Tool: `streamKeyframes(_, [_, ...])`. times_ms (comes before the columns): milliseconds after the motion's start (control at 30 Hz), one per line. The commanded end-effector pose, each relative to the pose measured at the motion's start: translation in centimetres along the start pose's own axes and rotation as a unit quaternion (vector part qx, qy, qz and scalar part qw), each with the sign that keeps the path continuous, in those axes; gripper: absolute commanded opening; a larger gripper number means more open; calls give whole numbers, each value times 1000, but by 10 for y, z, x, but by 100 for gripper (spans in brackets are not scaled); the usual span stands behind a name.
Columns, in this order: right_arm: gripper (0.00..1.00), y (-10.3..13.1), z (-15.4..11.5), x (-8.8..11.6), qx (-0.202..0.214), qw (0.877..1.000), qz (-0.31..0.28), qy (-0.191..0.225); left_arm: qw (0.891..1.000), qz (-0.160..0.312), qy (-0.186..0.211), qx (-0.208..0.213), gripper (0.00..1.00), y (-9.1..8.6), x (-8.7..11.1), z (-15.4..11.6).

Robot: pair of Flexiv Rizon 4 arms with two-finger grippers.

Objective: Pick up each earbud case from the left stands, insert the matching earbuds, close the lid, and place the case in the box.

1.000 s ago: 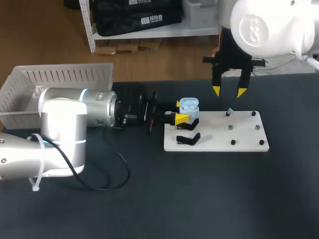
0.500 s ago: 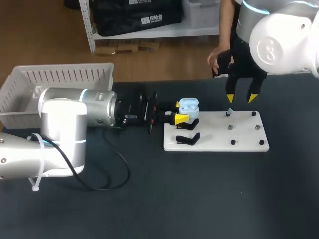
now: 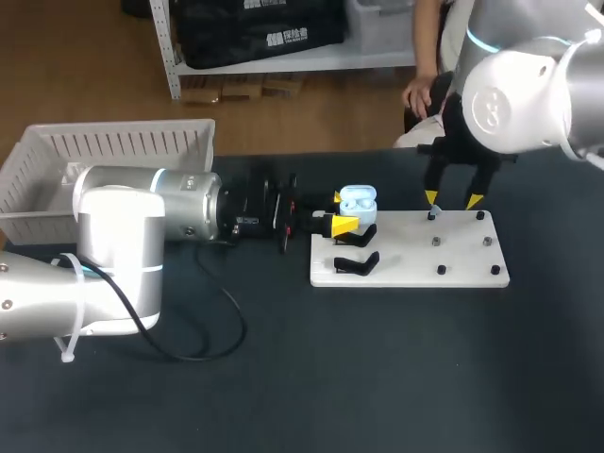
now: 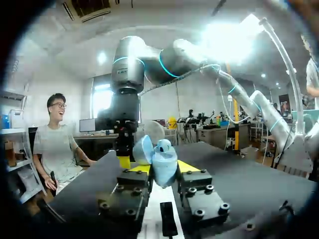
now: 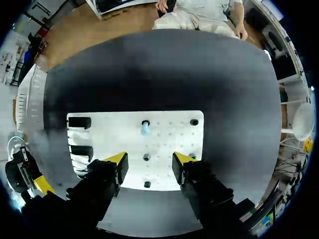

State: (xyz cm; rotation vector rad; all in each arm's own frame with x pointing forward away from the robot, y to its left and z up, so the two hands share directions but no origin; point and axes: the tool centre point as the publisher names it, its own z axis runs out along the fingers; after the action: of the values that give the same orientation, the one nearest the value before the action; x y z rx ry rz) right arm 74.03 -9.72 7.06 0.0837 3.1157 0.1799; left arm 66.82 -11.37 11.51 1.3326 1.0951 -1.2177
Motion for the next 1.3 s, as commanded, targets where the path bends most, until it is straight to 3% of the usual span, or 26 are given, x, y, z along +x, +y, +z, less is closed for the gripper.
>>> streamKeyframes(33, [62, 6, 10, -8, 1, 1000, -5, 5, 1000, 2, -2, -1, 0, 0, 1, 0])
streamKeyframes(267, [48, 11, 22, -17, 5, 1000, -11, 9, 1000, 2, -2, -1, 0, 0, 1, 0])
streamKeyframes(700, [40, 4, 37, -27, 4, 1000, 2, 11, 1000, 2, -2, -1, 0, 0, 1, 0])
streamKeyframes(1300, [31, 6, 42, -23, 3, 1000, 5, 14, 1000, 2, -2, -1, 0, 0, 1, 0])
